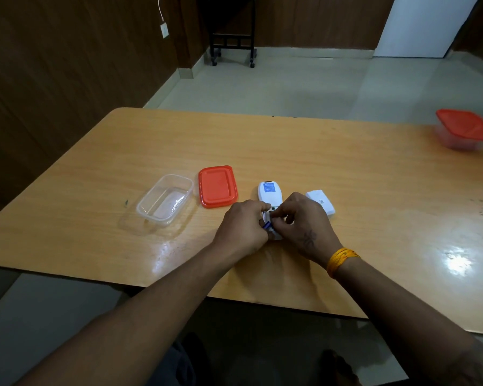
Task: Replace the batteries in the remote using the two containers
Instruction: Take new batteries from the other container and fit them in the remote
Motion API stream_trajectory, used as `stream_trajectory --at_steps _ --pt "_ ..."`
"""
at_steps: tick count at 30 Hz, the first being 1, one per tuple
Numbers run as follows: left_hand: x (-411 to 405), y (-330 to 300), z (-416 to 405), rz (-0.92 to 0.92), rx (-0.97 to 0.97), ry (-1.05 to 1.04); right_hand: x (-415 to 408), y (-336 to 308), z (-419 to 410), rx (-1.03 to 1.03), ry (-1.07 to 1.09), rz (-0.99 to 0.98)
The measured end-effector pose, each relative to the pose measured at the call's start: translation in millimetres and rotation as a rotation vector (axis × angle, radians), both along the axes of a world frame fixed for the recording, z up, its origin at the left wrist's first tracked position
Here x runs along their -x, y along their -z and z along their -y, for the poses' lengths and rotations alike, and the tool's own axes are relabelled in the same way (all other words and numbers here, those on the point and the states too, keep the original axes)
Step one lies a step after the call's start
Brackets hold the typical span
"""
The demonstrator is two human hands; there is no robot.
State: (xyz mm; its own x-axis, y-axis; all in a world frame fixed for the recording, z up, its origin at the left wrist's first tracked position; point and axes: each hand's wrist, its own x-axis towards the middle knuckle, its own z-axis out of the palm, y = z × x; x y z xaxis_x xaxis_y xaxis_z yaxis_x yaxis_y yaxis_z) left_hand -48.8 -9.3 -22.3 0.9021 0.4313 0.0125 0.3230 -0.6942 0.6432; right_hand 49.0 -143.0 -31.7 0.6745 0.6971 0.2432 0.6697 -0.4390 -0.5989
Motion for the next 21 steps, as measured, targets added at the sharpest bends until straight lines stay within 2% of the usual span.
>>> stream_trajectory --at_steps 7,13,18,21 --pt "-0.8 -0.9 -0.8 -0.029 0.037 -0.020 5.7 -1.2 3.6 0.043 0.009 0.011" --pt "0.0 -8.8 -7.0 0.008 0.105 -0.065 6.4 -13.7 16.5 -0.064 0.087 -0.067" --pt "-2.3 -21.4 -5.8 0.121 0.378 -0.109 12.7 -24.0 18.2 -0.181 0.053 -0.177" --pt "-7.0 -26.1 -4.2 0.173 0.534 -0.150 12.8 -28.0 17.0 -0.180 0.010 -0.185"
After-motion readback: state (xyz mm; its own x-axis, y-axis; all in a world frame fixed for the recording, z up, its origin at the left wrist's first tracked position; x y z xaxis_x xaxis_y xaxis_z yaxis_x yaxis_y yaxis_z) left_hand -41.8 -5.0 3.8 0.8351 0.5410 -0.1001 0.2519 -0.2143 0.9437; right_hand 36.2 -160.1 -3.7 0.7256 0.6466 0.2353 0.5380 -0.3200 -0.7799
